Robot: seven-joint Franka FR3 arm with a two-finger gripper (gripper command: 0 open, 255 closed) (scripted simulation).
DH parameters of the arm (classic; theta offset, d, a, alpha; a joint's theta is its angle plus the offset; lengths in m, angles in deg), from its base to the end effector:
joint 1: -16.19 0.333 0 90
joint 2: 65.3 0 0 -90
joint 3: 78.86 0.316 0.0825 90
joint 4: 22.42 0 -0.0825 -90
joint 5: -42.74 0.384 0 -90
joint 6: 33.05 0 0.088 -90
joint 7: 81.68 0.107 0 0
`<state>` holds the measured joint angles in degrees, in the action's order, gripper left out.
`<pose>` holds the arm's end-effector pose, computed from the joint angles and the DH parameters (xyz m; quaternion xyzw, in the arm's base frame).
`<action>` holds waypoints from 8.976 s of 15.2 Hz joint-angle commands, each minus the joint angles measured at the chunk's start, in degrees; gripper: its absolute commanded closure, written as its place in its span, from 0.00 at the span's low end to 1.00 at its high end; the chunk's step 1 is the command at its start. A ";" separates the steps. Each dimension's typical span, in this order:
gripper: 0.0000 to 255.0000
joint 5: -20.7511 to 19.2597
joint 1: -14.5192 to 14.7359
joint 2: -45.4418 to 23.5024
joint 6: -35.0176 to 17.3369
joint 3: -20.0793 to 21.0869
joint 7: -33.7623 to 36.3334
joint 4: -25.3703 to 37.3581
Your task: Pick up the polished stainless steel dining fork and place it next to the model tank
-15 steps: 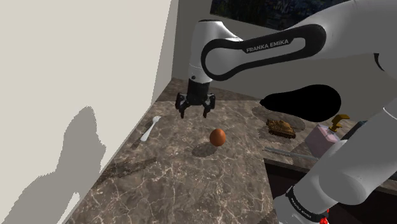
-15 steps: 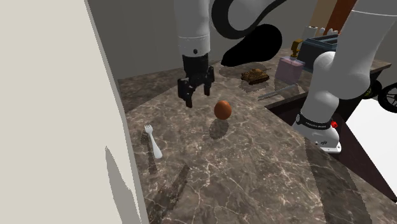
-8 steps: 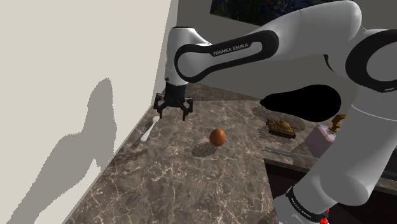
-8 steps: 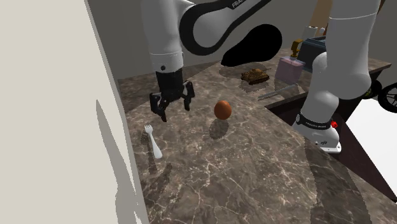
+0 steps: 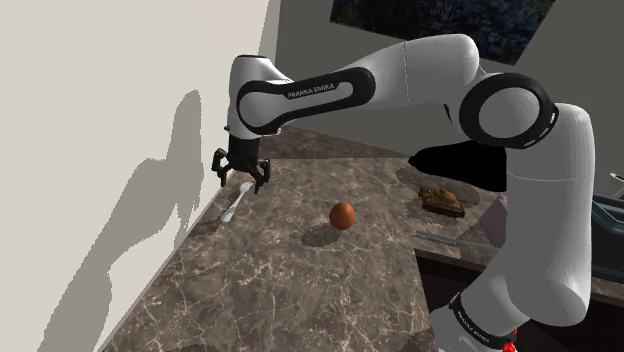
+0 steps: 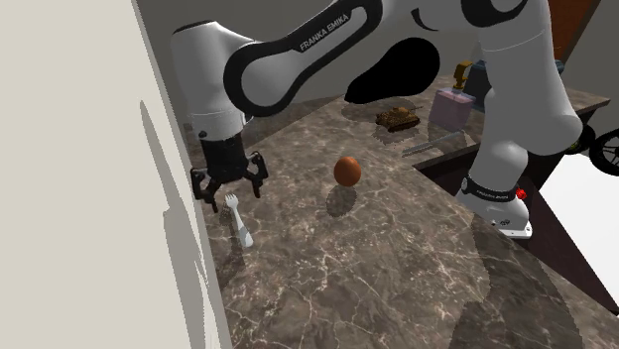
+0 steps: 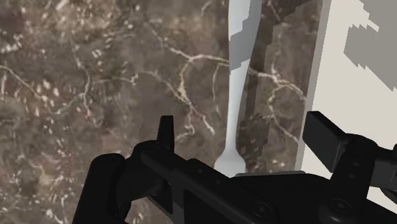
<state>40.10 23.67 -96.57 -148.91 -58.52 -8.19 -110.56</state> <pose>0.6280 0.2872 0.3500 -0.9145 0.3982 0.0635 0.0337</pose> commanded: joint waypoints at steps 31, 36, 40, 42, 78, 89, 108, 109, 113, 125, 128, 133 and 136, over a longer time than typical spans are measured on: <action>1.00 -0.17 0.66 -1.40 -0.67 -0.19 1.12 0.84; 1.00 0.21 0.55 0.00 2.44 0.09 1.20 2.61; 1.00 0.47 0.52 0.93 5.03 0.28 1.29 4.32; 1.00 0.58 0.53 1.33 6.35 0.36 1.35 5.28; 1.00 12.22 -16.06 41.06 8.52 -7.49 -24.91 -33.66; 1.00 9.55 -22.05 52.52 10.58 -17.05 -39.42 -44.83; 1.00 -2.20 -34.17 55.16 13.27 -36.29 -65.14 -45.82; 1.00 -2.70 -34.73 54.62 13.29 -37.34 -66.56 -45.23; 1.00 -4.27 -36.77 51.80 13.25 -41.54 -72.35 -42.24; 1.00 -2.74 -41.84 36.88 13.22 -53.78 -91.55 -27.37; 1.00 -1.43 -42.80 33.76 11.89 -55.22 -94.46 -25.91; 1.00 -0.88 -42.94 32.60 8.10 -55.39 -94.80 -28.72; 1.00 -0.43 -43.03 31.74 5.83 -55.50 -95.09 -30.26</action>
<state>39.58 -19.27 -64.70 -141.48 -113.92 -103.27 -140.34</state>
